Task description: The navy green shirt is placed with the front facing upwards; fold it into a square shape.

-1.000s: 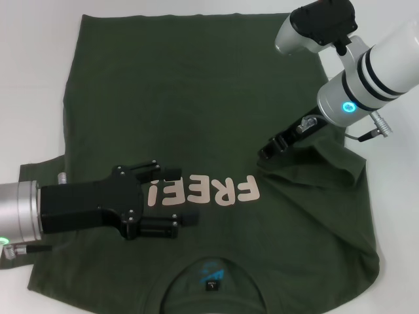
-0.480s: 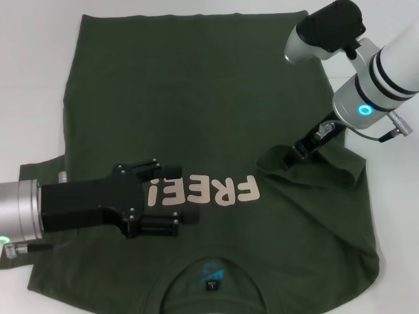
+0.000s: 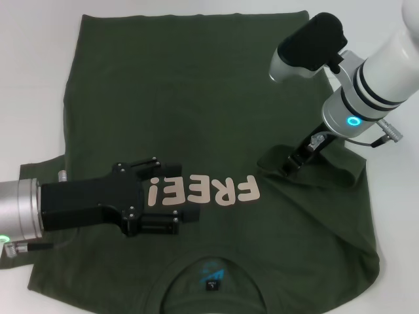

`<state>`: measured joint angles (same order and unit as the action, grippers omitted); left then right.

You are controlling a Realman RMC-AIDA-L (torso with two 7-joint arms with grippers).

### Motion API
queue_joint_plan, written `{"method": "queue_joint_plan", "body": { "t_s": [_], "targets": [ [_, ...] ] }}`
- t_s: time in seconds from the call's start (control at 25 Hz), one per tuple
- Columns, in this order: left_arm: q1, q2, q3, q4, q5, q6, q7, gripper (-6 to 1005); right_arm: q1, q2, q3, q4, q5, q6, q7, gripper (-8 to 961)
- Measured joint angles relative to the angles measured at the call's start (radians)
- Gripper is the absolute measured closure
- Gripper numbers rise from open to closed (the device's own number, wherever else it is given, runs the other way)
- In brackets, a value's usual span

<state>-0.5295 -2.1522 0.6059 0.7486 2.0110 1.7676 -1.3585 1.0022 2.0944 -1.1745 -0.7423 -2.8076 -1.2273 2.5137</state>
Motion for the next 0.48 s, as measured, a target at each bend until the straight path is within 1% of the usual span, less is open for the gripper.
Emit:
{"method": "queue_joint_plan", "body": {
  "t_s": [0.2, 0.48],
  "targets": [
    [0.000, 0.000, 0.000, -0.001, 0.000, -0.001, 0.001, 147, 0.000, 0.003, -0.033, 0.004, 0.000, 0.006, 0.003, 456],
    [0.000, 0.000, 0.000, -0.002, 0.000, -0.003, 0.002, 148, 0.000, 0.005, -0.088, 0.030, -0.003, 0.031, 0.016, 449]
  ]
}}
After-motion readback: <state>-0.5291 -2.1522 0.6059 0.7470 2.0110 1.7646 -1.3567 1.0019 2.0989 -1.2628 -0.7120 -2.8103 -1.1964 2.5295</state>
